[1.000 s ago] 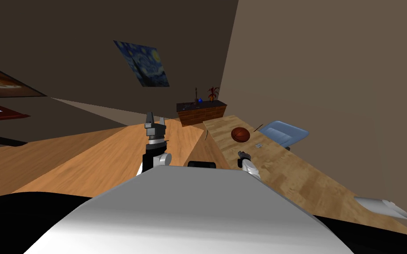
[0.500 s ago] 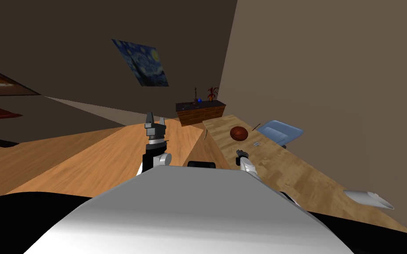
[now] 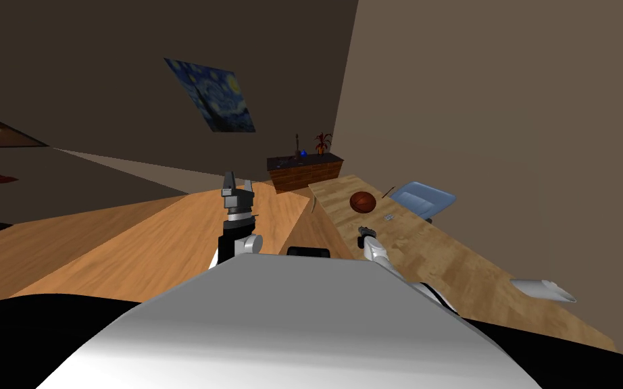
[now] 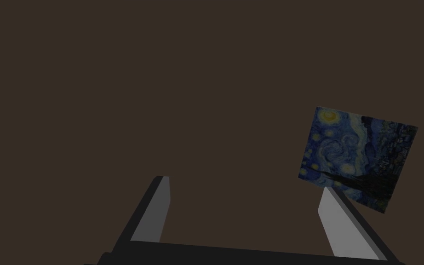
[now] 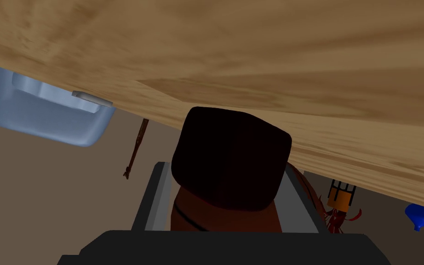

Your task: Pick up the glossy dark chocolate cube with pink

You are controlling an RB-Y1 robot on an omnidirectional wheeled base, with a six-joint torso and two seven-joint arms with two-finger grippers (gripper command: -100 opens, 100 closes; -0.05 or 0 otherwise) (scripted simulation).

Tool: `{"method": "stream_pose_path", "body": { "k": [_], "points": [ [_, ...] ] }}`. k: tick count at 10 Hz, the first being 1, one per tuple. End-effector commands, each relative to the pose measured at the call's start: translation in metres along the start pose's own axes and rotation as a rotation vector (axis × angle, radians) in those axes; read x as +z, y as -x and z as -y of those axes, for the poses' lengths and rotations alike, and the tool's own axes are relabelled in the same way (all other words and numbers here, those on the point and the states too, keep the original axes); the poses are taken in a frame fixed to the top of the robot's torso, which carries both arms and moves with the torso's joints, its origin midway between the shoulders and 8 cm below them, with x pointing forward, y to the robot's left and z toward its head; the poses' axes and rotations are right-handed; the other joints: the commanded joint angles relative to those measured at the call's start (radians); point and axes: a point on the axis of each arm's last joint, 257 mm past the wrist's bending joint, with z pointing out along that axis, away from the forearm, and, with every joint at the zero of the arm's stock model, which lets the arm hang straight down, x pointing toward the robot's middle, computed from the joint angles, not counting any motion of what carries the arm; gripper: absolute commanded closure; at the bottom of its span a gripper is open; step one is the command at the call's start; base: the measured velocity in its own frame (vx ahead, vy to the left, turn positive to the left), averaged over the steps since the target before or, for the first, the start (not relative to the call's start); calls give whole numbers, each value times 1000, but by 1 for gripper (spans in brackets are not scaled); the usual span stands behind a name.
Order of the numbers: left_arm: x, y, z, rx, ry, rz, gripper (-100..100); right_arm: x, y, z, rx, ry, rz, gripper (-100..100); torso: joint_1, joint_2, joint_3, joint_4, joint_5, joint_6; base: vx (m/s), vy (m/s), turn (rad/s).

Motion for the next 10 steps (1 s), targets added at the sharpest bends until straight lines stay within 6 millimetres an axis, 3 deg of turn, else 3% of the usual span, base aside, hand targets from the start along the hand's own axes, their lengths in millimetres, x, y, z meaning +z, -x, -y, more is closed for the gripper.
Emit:
{"method": "stream_pose_path", "body": {
  "k": [1, 8, 10],
  "points": [
    [0, 0, 0, 0, 0, 0, 0, 4, 5, -6, -7, 2, 3, 100, 0, 0, 0, 0, 0, 0, -58, -9, -22],
    [0, 0, 0, 0, 0, 0, 0, 20, 46, -47, -40, 17, 19, 100, 0, -1, -1, 0, 1, 0, -58, -14, -51],
    [0, 0, 0, 0, 0, 0, 0, 19, 44, -46, -41, 18, 18, 100, 1, 0, 0, 0, 1, 0, -38, -7, -12]
  ]
}}
